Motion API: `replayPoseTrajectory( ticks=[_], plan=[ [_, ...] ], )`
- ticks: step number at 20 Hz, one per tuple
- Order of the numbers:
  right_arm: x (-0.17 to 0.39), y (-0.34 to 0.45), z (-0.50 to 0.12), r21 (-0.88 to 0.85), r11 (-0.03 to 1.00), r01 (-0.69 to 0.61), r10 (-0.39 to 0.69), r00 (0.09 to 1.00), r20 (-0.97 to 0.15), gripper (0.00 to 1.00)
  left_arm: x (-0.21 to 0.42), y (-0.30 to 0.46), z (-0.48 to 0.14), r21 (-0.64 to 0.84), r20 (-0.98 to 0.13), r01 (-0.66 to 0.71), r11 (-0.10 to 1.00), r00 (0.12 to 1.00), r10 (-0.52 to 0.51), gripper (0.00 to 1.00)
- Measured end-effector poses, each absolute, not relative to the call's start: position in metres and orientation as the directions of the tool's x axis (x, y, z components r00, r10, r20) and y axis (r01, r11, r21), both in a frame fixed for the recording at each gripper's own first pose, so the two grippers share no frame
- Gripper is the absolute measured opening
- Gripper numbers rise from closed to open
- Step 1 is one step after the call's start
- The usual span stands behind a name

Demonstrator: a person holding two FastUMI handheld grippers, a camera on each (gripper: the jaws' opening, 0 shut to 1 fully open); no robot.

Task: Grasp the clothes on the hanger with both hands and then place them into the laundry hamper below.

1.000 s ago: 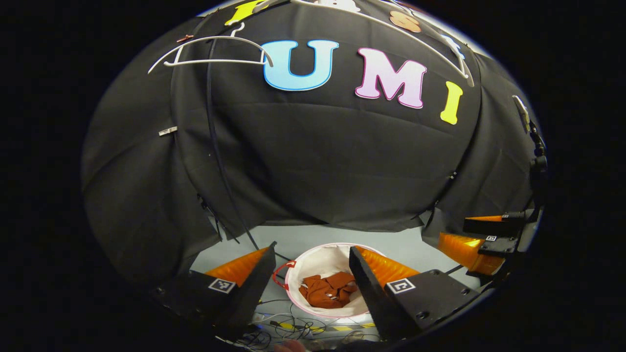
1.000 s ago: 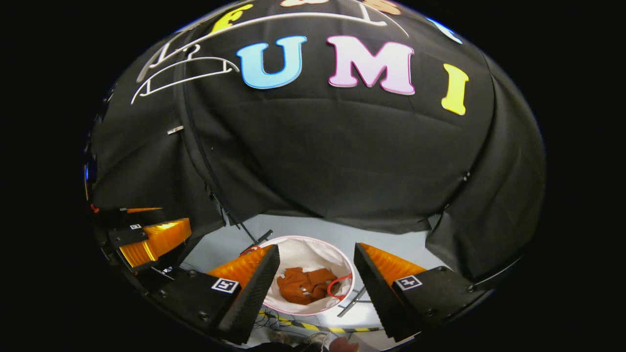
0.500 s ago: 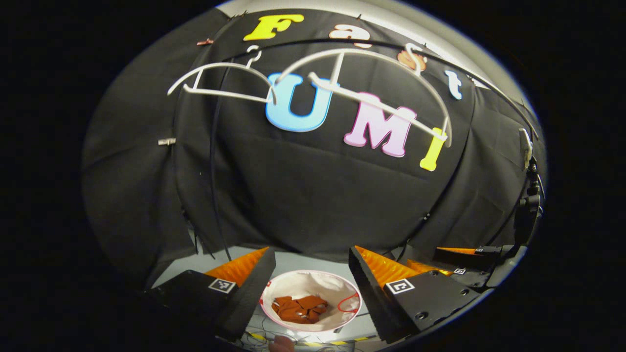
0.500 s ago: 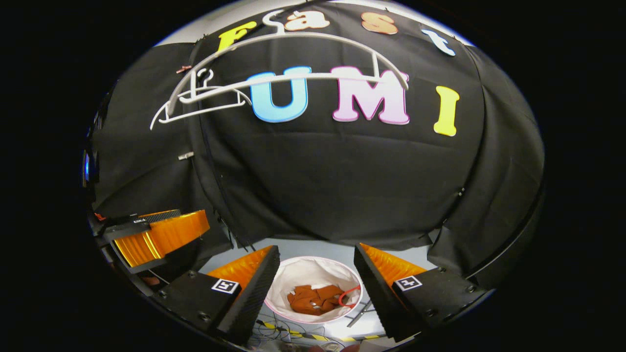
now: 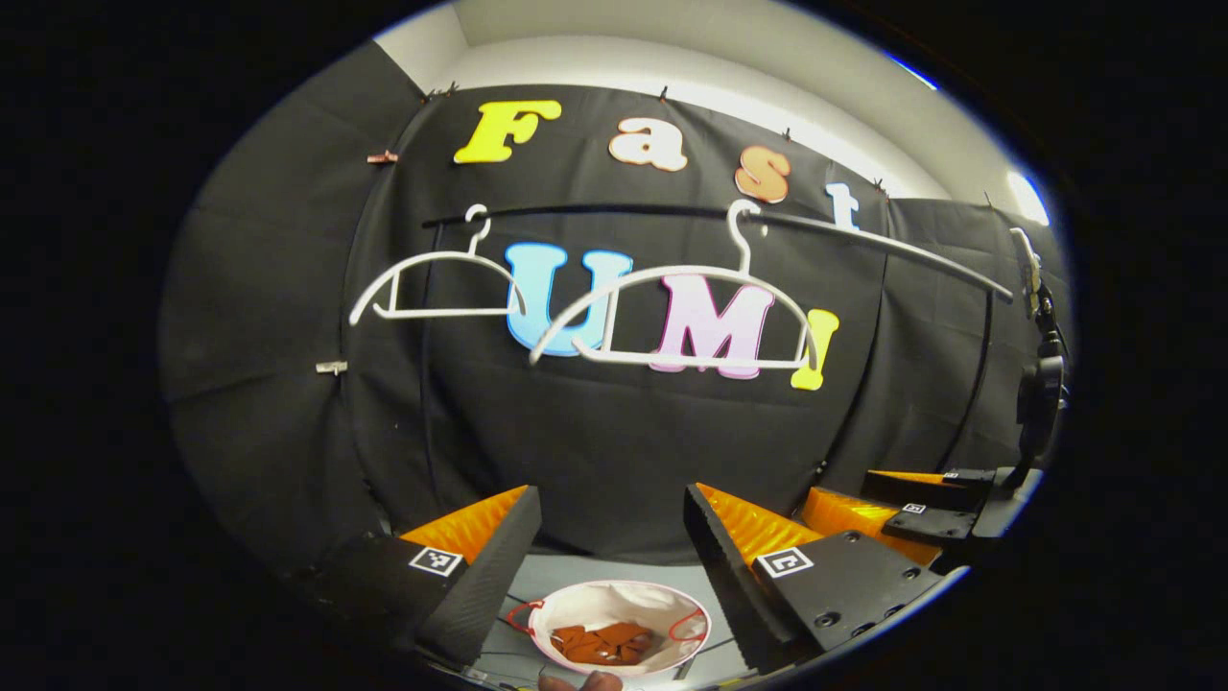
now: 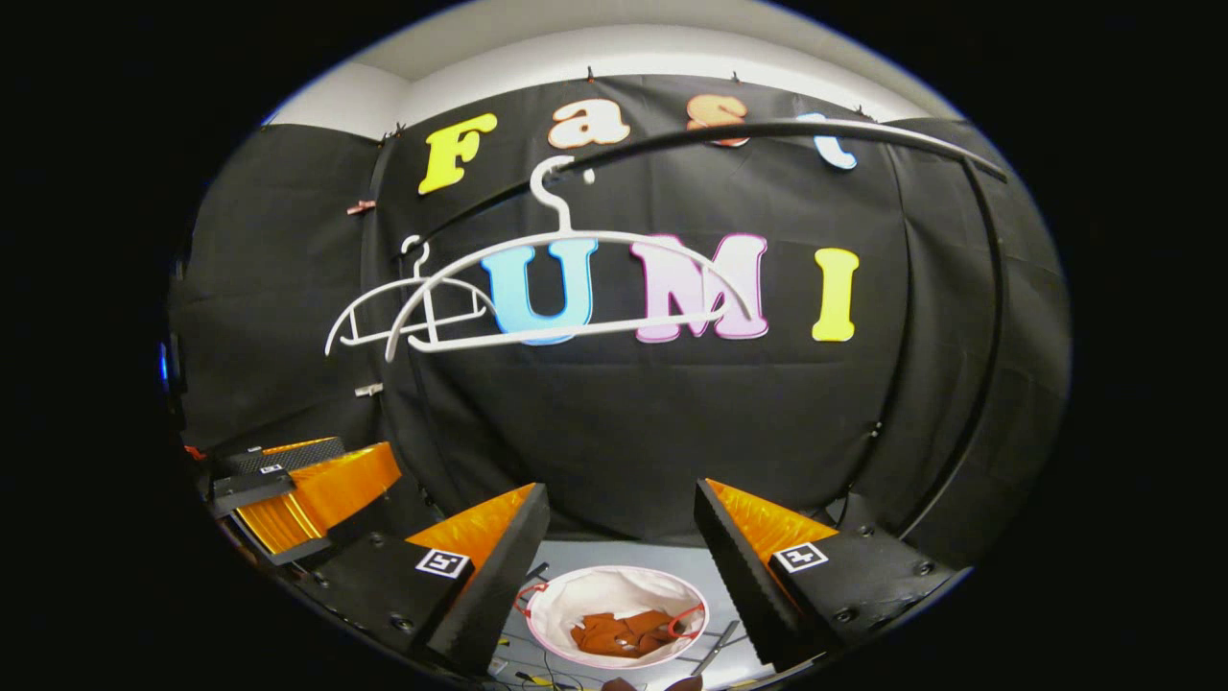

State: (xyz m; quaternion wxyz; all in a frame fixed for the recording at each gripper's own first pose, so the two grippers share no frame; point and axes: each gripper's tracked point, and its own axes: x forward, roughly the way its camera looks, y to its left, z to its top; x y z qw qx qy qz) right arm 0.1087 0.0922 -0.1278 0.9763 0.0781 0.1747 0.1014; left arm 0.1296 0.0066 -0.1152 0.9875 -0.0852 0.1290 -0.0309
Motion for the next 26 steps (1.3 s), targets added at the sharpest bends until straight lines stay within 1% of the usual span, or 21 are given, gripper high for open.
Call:
replayPoseTrajectory(
  ticks=[1, 2, 3, 4, 7, 8, 11, 12, 13, 14, 16, 17, 18, 19, 20, 22, 23, 24, 25, 26],
  plan=[
    [0.108, 0.088, -0.117, 0.173, 0.971, -0.163, 0.210, 0.931, -0.299, 0.99, 0.126, 0.008, -0.102, -0.160, -0.221, 0.048, 0.986, 0.972, -0.083, 0.96],
    [0.105, 0.084, -0.106, 0.157, 0.975, -0.156, 0.194, 0.942, -0.274, 0.99, 0.122, 0.009, -0.092, -0.143, -0.195, 0.056, 0.988, 0.977, -0.084, 0.99],
    [0.103, 0.079, -0.096, 0.146, 0.979, -0.145, 0.179, 0.950, -0.255, 0.99, 0.119, 0.010, -0.081, -0.129, -0.172, 0.067, 0.989, 0.981, -0.089, 0.99],
    [0.099, 0.077, -0.085, 0.146, 0.980, -0.138, 0.170, 0.957, -0.235, 0.99, 0.116, 0.008, -0.073, -0.120, -0.154, 0.082, 0.989, 0.983, -0.100, 0.92],
    [0.094, 0.066, -0.060, 0.133, 0.984, -0.118, 0.142, 0.972, -0.188, 1.00, 0.105, 0.003, -0.054, -0.105, -0.128, 0.114, 0.988, 0.984, -0.127, 0.92],
    [0.091, 0.062, -0.052, 0.133, 0.985, -0.110, 0.133, 0.975, -0.177, 0.99, 0.101, 0.000, -0.048, -0.099, -0.115, 0.124, 0.987, 0.984, -0.135, 0.95],
    [0.080, 0.054, -0.035, 0.137, 0.986, -0.100, 0.120, 0.981, -0.150, 0.99, 0.088, -0.001, -0.030, -0.081, -0.081, 0.133, 0.988, 0.987, -0.140, 0.95],
    [0.076, 0.051, -0.030, 0.134, 0.986, -0.099, 0.117, 0.983, -0.139, 0.94, 0.084, -0.002, -0.026, -0.084, -0.070, 0.138, 0.987, 0.987, -0.144, 0.95],
    [0.074, 0.048, -0.027, 0.129, 0.987, -0.095, 0.112, 0.986, -0.127, 0.99, 0.080, -0.003, -0.022, -0.084, -0.063, 0.138, 0.987, 0.988, -0.143, 0.92],
    [0.072, 0.046, -0.023, 0.126, 0.988, -0.092, 0.107, 0.987, -0.117, 0.99, 0.075, -0.001, -0.020, -0.082, -0.062, 0.133, 0.988, 0.988, -0.138, 0.95],
    [0.068, 0.042, -0.018, 0.122, 0.989, -0.087, 0.099, 0.990, -0.101, 0.99, 0.070, 0.001, -0.022, -0.067, -0.072, 0.124, 0.990, 0.989, -0.129, 0.95],
    [0.064, 0.042, -0.016, 0.121, 0.988, -0.091, 0.102, 0.990, -0.092, 0.96, 0.067, 0.000, -0.023, -0.058, -0.075, 0.123, 0.991, 0.989, -0.127, 0.92],
    [0.061, 0.042, -0.015, 0.119, 0.989, -0.093, 0.103, 0.991, -0.086, 0.94, 0.064, 0.001, -0.022, -0.051, -0.073, 0.120, 0.991, 0.990, -0.124, 0.95],
    [0.059, 0.040, -0.013, 0.114, 0.989, -0.090, 0.099, 0.992, -0.076, 0.96, 0.062, 0.001, -0.022, -0.048, -0.068, 0.121, 0.992, 0.990, -0.124, 0.92],
    [0.056, 0.038, -0.013, 0.112, 0.990, -0.086, 0.094, 0.993, -0.072, 0.98, 0.060, 0.000, -0.024, -0.043, -0.072, 0.121, 0.992, 0.990, -0.124, 0.95],
    [0.054, 0.044, -0.016, 0.130, 0.987, -0.090, 0.101, 0.992, -0.076, 0.98, 0.058, 0.001, -0.032, -0.033, -0.100, 0.114, 0.993, 0.988, -0.117, 0.95],
    [0.053, 0.047, -0.017, 0.138, 0.986, -0.095, 0.107, 0.991, -0.081, 1.00, 0.056, 0.000, -0.034, -0.030, -0.107, 0.111, 0.993, 0.988, -0.114, 0.95],
    [0.051, 0.047, -0.019, 0.140, 0.986, -0.095, 0.108, 0.991, -0.083, 0.94, 0.055, 0.000, -0.032, -0.027, -0.102, 0.107, 0.994, 0.989, -0.109, 0.95],
    [0.049, 0.049, -0.020, 0.137, 0.986, -0.099, 0.111, 0.990, -0.084, 0.94, 0.054, 0.001, -0.030, -0.025, -0.094, 0.103, 0.994, 0.990, -0.105, 0.95],
    [0.048, 0.049, -0.020, 0.132, 0.986, -0.101, 0.112, 0.990, -0.082, 0.99, 0.054, 0.001, -0.027, -0.025, -0.088, 0.102, 0.994, 0.991, -0.104, 0.95]
  ],
)
